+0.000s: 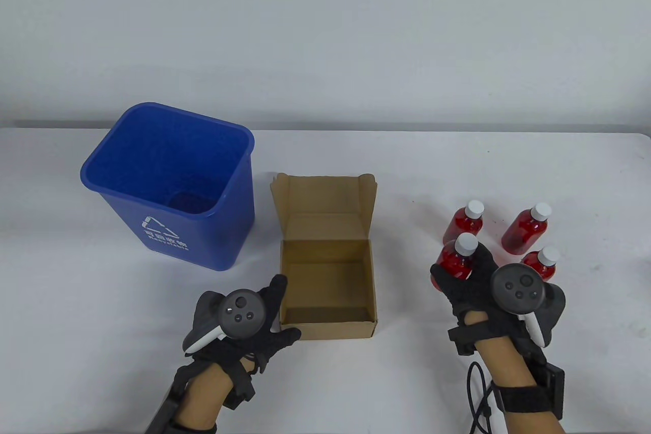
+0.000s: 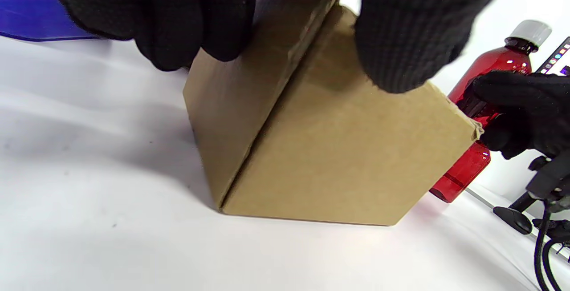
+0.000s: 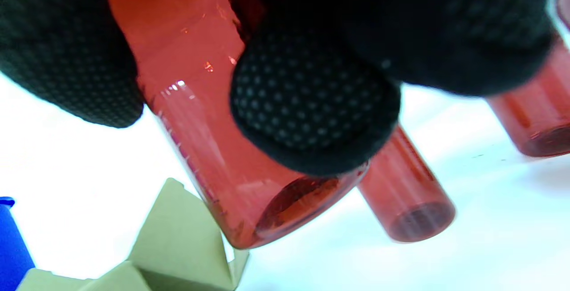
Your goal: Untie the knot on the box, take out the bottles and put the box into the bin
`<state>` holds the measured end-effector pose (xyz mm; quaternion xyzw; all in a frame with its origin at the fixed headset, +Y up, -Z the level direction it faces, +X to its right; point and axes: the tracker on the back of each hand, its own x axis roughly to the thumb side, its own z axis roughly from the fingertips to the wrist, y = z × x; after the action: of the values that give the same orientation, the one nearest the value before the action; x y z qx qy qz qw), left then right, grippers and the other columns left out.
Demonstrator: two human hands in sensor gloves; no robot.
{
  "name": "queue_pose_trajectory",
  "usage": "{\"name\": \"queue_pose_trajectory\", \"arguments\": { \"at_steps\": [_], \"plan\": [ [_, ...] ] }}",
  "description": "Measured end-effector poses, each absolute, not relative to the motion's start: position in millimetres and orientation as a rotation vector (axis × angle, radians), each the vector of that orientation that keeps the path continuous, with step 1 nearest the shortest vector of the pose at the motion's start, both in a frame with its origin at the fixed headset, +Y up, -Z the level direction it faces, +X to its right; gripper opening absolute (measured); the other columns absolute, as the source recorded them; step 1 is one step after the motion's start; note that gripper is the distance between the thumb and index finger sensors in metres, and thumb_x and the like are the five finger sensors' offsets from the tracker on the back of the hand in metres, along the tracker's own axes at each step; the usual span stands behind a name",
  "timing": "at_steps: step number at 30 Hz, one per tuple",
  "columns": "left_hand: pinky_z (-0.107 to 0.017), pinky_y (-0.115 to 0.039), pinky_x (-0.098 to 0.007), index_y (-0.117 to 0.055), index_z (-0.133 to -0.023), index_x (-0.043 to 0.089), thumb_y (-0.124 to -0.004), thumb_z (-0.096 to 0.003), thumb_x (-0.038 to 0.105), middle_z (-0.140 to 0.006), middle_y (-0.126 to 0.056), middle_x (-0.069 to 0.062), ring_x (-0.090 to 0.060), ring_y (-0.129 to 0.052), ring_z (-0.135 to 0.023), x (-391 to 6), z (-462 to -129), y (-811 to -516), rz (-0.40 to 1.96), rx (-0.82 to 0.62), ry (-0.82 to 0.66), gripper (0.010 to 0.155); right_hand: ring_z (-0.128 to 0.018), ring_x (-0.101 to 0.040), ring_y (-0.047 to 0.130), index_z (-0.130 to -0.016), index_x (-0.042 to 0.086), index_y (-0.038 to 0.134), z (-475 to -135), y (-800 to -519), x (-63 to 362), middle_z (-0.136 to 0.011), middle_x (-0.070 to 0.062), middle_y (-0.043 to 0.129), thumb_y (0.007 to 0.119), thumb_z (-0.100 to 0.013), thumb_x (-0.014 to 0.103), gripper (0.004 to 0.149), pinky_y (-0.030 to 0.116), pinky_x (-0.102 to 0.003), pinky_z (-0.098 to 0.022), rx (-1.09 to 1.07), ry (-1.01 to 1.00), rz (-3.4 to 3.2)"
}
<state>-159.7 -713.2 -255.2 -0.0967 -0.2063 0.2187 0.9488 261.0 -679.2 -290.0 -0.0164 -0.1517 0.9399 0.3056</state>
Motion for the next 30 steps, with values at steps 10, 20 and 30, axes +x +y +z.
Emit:
{"name": "queue_pose_trajectory", "arguments": {
  "at_steps": [10,20,30],
  "plan": [
    [-0.066,-0.064,-0.066,-0.025,-0.112,0.011,-0.083,-0.0453,0.054,-0.106,-0.061,-0.023,-0.055,-0.074,-0.091,-157,-254,-713,0.429,-0.198,-0.416,0.098,-0.027,-0.018,0.102,-0.093,0.005,0.059,-295,-710,284,-0.086,-0.019,0.076,0.090,-0.041,0.059,0.081,0.090,-0.029,-0.017,-0.133,-0.458,2.495],
    [-0.065,-0.064,-0.067,-0.025,-0.112,0.012,-0.083,-0.0453,0.054,-0.106,-0.061,-0.023,-0.056,-0.074,-0.091,-157,-254,-713,0.437,-0.196,-0.405,0.098,-0.029,-0.019,0.102,-0.094,0.008,0.058,-306,-746,301,-0.087,-0.018,0.075,0.090,-0.040,0.059,0.081,0.089,-0.030,-0.019,-0.268,-0.302,2.434],
    [-0.066,-0.064,-0.067,-0.025,-0.112,0.013,-0.083,-0.0453,0.054,-0.106,-0.061,-0.023,-0.056,-0.074,-0.091,-159,-255,-714,0.443,-0.198,-0.400,0.097,-0.038,-0.022,0.103,-0.096,0.012,0.055,-311,-758,301,-0.091,-0.015,0.072,0.090,-0.039,0.060,0.082,0.089,-0.033,-0.026,-0.316,-0.240,2.471]
  ]
}}
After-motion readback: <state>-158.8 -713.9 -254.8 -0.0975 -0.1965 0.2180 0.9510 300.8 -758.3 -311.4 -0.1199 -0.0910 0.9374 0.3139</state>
